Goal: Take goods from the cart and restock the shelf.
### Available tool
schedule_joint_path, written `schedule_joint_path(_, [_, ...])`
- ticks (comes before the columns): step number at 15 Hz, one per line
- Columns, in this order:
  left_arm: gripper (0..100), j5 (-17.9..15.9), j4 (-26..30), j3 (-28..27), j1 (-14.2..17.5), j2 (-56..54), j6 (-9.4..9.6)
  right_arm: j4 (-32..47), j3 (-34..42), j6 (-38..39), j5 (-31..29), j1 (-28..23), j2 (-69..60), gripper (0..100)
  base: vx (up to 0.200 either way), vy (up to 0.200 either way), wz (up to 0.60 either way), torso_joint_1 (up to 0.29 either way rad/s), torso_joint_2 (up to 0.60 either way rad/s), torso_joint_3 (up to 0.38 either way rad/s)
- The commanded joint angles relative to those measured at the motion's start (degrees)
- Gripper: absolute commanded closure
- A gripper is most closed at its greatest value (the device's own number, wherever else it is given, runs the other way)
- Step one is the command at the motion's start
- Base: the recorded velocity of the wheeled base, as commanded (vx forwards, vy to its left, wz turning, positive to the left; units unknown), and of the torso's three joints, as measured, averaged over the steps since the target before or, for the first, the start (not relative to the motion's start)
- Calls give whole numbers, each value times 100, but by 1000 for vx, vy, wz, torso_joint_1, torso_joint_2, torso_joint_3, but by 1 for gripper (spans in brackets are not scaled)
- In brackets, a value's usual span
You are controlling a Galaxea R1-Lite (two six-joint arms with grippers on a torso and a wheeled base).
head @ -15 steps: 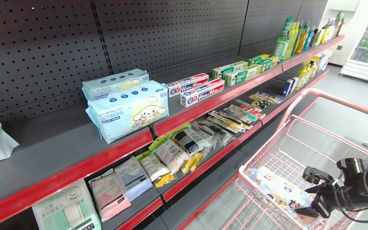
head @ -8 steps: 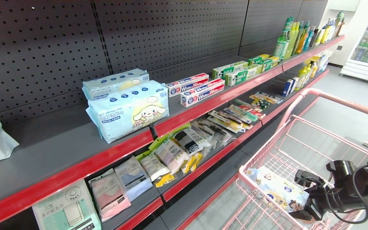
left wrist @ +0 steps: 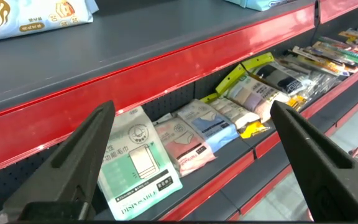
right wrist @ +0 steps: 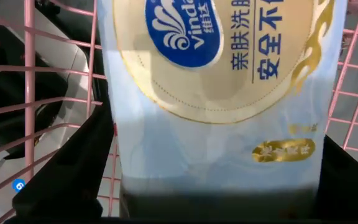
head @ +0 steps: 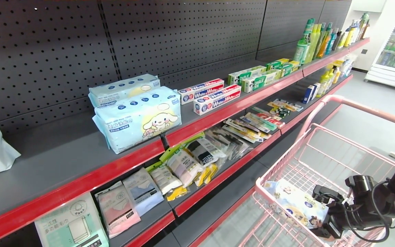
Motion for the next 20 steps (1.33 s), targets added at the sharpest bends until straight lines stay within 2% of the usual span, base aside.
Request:
schedule_joint_path(1, [0, 2, 0, 5, 4, 7, -1, 6, -11, 2, 3, 17, 50, 100, 0, 0, 0, 0, 0, 0])
schedule_joint_path(7, [0, 2, 0, 5, 4, 7, -1, 23, 51, 142, 20, -229, -592, 100, 0, 0, 0, 0, 0, 0])
schedule_joint_path(10, [0, 2, 0, 5, 4, 7, -1, 23, 42, 1663, -393, -405, -2007, 100, 0, 0, 0, 0, 0, 0])
schedule_joint_path(11, [0, 2, 0, -4, 4, 7, -1, 23, 51, 1988, -551, -370, -2288, 100, 0, 0, 0, 0, 0, 0])
schedule_joint_path(12, [0, 2, 0, -4, 4, 7, -1, 23, 51, 1988, -551, -370, -2288, 100, 0, 0, 0, 0, 0, 0])
schedule_joint_path(14, [0, 2, 0, -4, 4, 7, -1, 76, 51, 4027, -1764, 368, -3730, 100, 0, 0, 0, 0, 0, 0])
schedule_joint_path(15, [0, 2, 0, 5, 4, 7, -1, 120, 68, 4590, -2098, 711, -4099, 100, 0, 0, 0, 0, 0, 0])
schedule_joint_path(16, [0, 2, 0, -4, 4, 7, -1, 498, 77, 5249, -2669, 1379, -4855, 100, 0, 0, 0, 0, 0, 0])
schedule_joint_path(18, [0, 2, 0, -4, 4, 7, -1, 1421, 227, 5513, -3152, 2074, -6138, 100, 0, 0, 0, 0, 0, 0])
schedule_joint_path(19, [0, 2, 0, -4, 4, 7, -1, 2150, 385, 5504, -3284, 2355, -7122, 100, 0, 0, 0, 0, 0, 0])
schedule_joint_path(20, [0, 2, 0, -4, 4, 7, -1, 2546, 411, 5504, -3363, 2372, -7667, 100, 0, 0, 0, 0, 0, 0])
